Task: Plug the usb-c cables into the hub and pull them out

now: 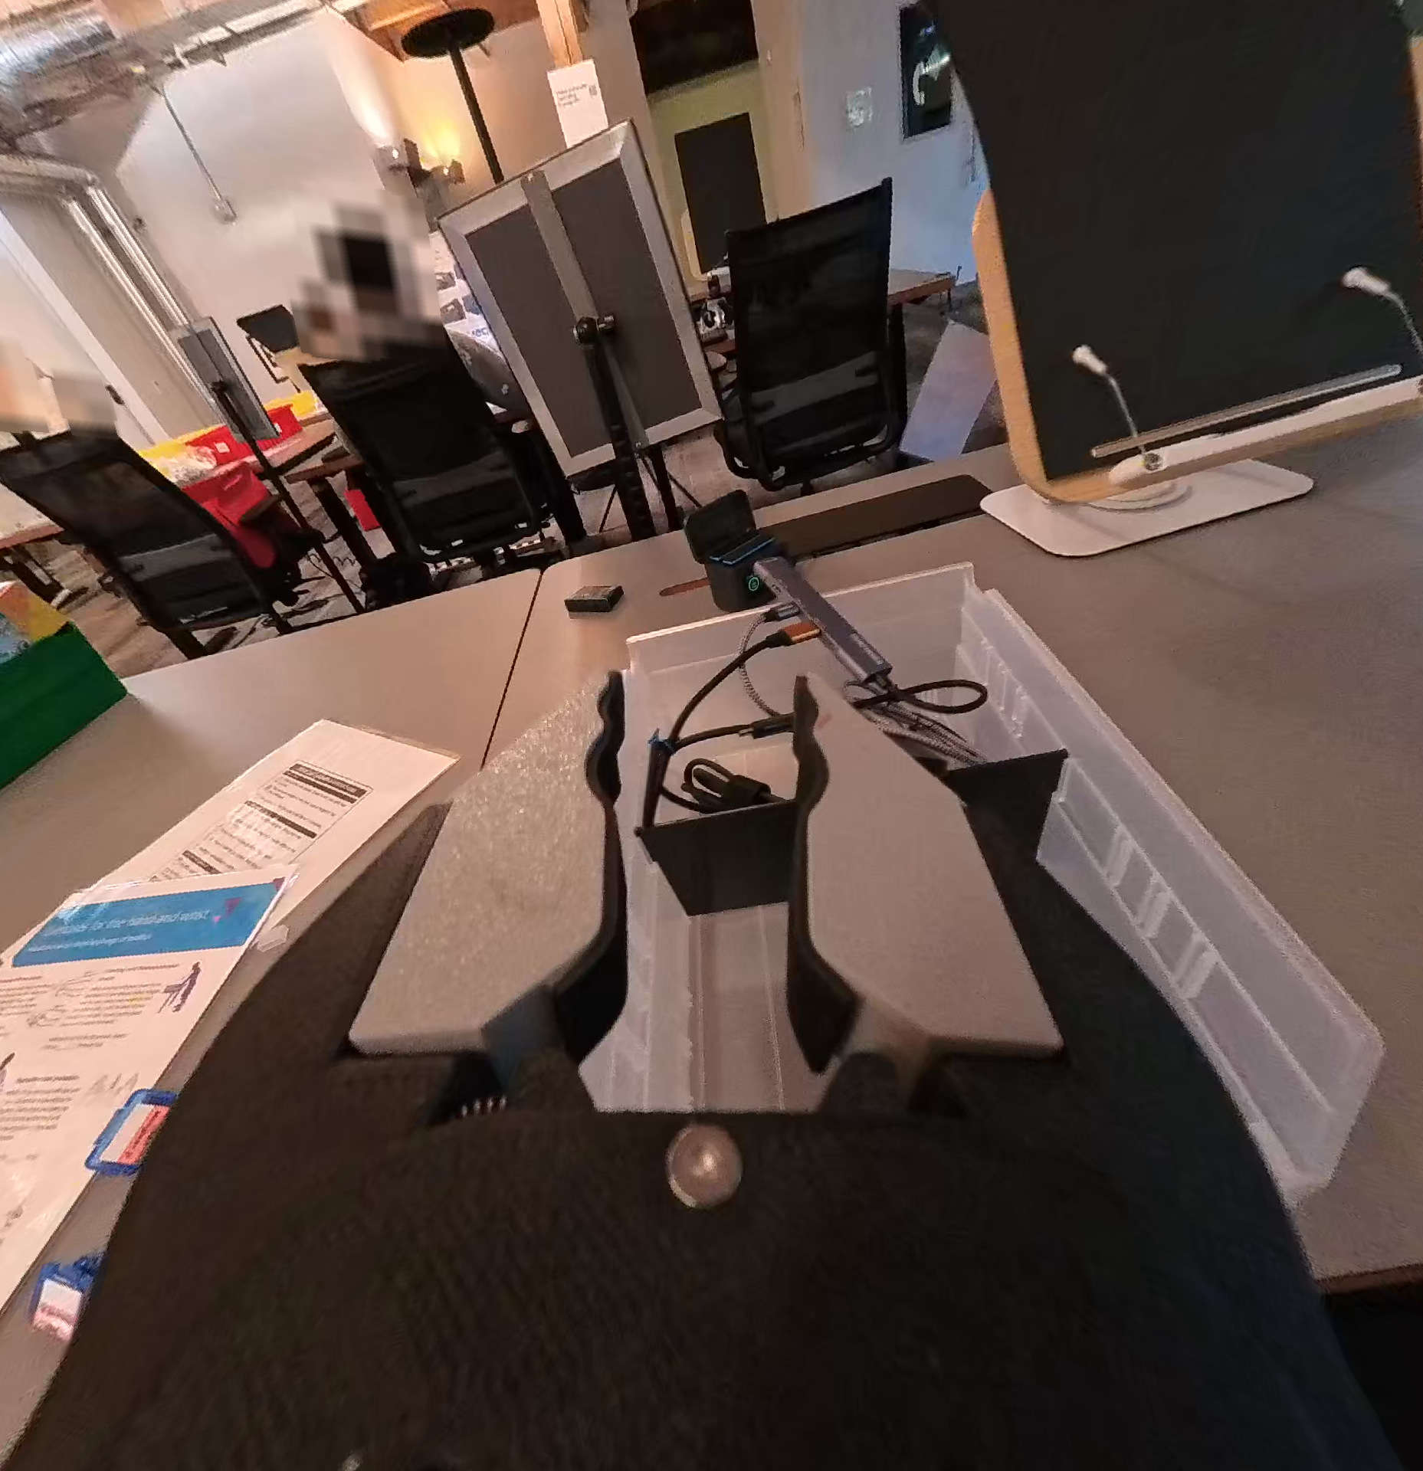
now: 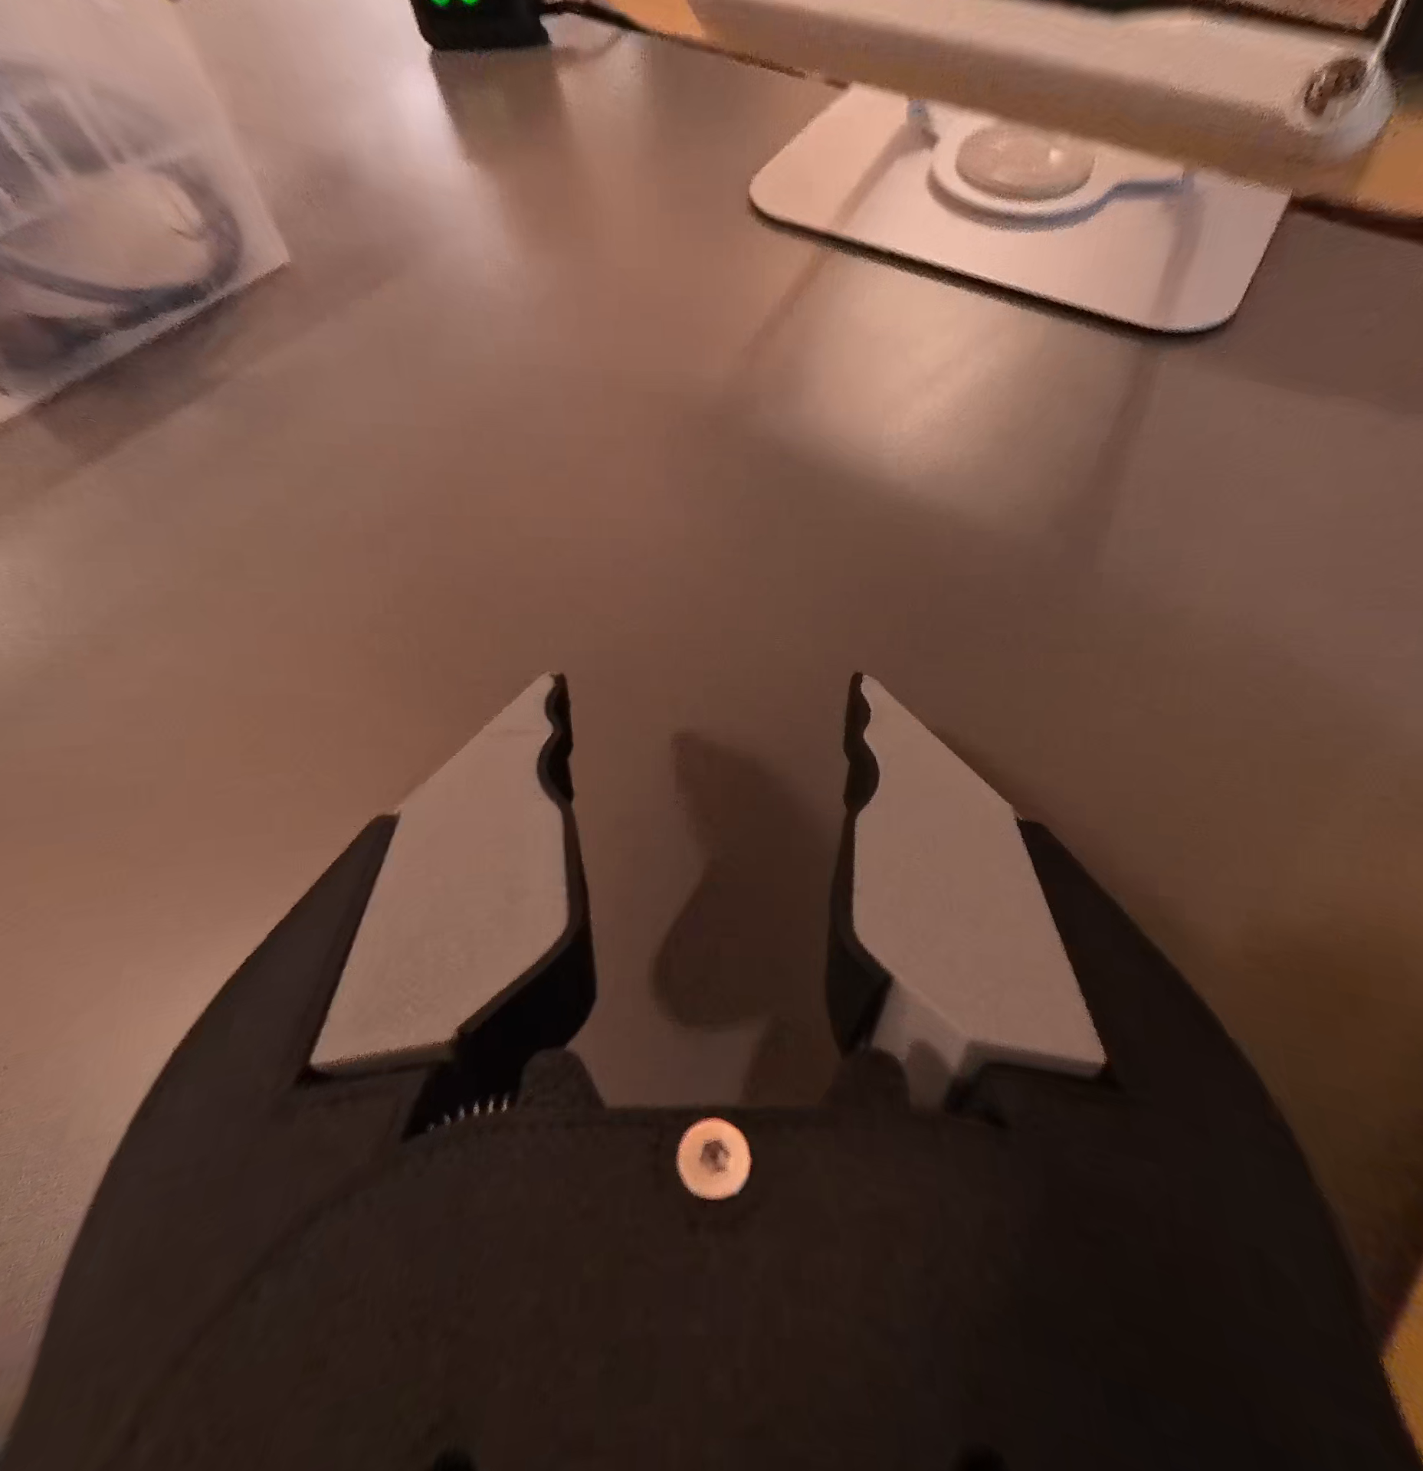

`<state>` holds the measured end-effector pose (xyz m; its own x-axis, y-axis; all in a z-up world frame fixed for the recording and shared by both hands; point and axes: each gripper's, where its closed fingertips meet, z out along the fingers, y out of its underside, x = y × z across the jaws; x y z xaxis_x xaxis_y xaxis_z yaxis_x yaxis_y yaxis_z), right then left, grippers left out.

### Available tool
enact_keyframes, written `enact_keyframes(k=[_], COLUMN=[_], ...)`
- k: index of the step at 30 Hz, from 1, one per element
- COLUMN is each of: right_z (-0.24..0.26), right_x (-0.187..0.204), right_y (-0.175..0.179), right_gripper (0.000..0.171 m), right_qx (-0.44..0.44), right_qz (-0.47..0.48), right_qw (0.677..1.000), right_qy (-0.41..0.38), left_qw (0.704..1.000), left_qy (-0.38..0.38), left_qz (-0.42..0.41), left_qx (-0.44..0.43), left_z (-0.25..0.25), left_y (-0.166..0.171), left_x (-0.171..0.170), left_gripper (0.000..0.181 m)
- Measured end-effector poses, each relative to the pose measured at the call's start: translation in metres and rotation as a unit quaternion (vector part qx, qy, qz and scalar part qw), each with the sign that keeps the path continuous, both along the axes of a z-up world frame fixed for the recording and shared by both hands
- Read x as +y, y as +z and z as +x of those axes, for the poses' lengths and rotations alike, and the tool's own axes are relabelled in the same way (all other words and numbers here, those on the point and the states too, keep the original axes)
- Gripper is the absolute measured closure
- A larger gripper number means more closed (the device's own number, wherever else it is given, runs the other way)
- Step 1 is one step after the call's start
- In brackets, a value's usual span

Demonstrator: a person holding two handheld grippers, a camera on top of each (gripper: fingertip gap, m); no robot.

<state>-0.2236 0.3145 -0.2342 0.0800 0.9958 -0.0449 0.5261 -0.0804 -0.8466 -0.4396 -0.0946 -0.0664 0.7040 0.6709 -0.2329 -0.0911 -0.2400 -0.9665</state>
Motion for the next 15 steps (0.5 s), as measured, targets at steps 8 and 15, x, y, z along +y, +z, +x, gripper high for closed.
enact_keyframes(k=[8, 15], right_z=[-0.002, -0.002], right_x=[-0.003, 0.000], right_y=[-0.018, -0.023], right_gripper=[0.109, 0.115], right_qx=[-0.035, -0.052], right_qz=[-0.019, -0.007], right_qw=[0.999, 0.999], right_qy=[0.005, -0.007], left_qw=[0.999, 0.996], left_qy=[-0.017, -0.034], left_qz=[-0.041, -0.071], left_qx=[-0.019, -0.032], left_z=[-0.005, 0.002], left_y=[-0.026, -0.041], left_x=[0.019, 0.028], left_gripper=[0.142, 0.145])
